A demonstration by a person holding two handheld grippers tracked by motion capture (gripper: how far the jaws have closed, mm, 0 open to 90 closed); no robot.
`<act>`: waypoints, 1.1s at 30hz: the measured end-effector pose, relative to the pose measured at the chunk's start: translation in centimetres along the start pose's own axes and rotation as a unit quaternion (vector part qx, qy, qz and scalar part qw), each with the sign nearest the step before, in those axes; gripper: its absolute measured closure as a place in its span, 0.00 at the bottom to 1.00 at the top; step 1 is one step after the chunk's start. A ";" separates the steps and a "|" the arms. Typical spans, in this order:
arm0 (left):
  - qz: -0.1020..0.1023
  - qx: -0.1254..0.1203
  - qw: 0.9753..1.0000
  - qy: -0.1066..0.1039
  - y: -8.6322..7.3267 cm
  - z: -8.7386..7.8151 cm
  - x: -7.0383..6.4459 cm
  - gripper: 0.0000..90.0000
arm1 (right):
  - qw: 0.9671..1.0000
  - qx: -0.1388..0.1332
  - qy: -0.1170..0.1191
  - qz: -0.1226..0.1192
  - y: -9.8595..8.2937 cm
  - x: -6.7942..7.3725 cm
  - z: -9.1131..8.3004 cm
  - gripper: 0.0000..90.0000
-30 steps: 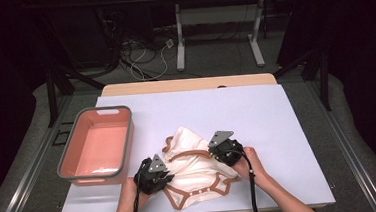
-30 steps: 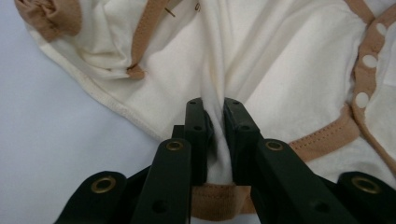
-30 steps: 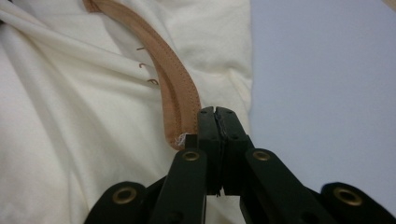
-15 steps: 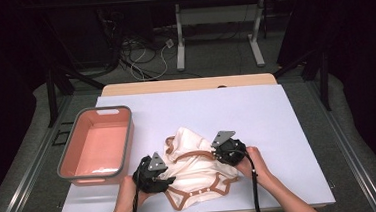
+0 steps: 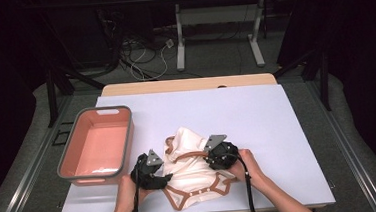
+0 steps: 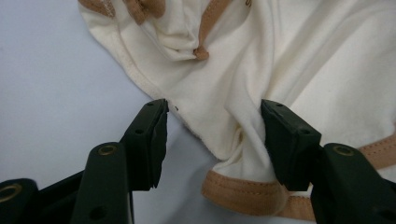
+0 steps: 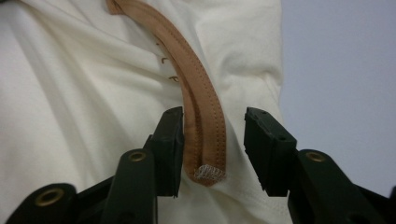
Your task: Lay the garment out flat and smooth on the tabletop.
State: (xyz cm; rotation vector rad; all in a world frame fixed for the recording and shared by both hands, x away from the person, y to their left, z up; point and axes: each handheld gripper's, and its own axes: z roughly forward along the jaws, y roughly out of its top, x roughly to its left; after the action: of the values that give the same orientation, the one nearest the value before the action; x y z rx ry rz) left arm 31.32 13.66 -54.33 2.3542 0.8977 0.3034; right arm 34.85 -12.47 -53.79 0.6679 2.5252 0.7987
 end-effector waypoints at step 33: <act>0.035 0.011 0.998 -0.045 -0.2 -0.3 -0.6 0.92 | 0.996 -0.021 -0.065 0.053 -1.2 -3.4 -1.3 0.97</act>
State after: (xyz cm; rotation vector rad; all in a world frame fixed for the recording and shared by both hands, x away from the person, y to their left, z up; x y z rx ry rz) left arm 30.64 13.46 -54.24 2.4025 0.7821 0.2156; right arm 36.52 -15.76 -52.76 0.8197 2.3666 0.8146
